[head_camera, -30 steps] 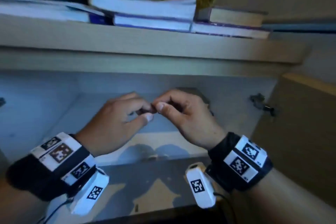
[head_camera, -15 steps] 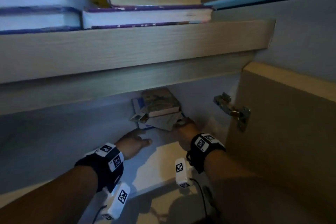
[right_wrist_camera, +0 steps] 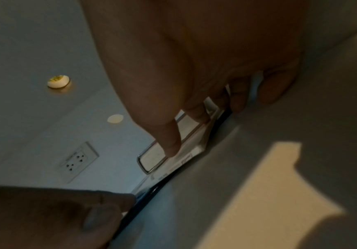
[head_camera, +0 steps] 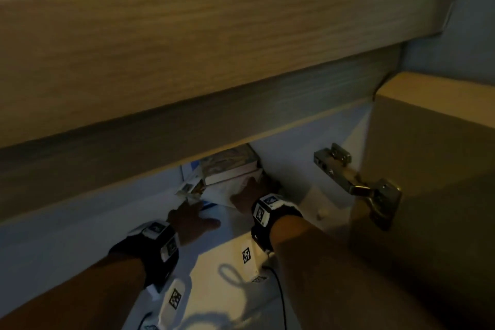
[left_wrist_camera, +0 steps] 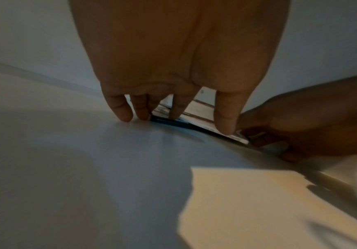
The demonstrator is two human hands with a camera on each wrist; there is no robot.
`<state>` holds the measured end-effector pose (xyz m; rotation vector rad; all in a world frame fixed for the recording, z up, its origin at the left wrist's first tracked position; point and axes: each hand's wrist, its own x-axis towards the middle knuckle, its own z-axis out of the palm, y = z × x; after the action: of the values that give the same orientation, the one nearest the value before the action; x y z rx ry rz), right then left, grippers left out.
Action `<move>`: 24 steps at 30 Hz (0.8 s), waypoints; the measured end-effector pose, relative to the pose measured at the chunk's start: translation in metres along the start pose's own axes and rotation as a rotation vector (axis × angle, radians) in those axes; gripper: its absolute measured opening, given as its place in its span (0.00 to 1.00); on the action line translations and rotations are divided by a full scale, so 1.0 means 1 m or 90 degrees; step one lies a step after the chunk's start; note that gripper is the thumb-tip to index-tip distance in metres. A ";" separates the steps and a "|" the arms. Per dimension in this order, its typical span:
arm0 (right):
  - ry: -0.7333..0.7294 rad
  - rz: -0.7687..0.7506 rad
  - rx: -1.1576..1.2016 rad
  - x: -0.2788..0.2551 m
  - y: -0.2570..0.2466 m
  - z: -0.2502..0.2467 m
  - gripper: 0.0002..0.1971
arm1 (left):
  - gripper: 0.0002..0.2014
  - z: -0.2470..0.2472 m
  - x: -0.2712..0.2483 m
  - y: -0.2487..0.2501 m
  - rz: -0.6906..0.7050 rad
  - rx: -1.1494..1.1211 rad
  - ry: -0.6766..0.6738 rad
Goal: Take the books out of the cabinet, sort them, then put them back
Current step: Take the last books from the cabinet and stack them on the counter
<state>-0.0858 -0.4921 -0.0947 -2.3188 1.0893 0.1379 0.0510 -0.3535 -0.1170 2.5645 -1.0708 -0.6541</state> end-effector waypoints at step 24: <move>0.001 -0.121 -0.229 -0.204 0.008 0.081 0.32 | 0.18 0.032 -0.247 -0.102 0.120 -0.130 0.142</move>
<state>-0.2152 -0.3147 -0.1005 -2.7284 0.8953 0.2774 -0.0578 -0.1077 -0.1140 2.2660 -1.0905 -0.3957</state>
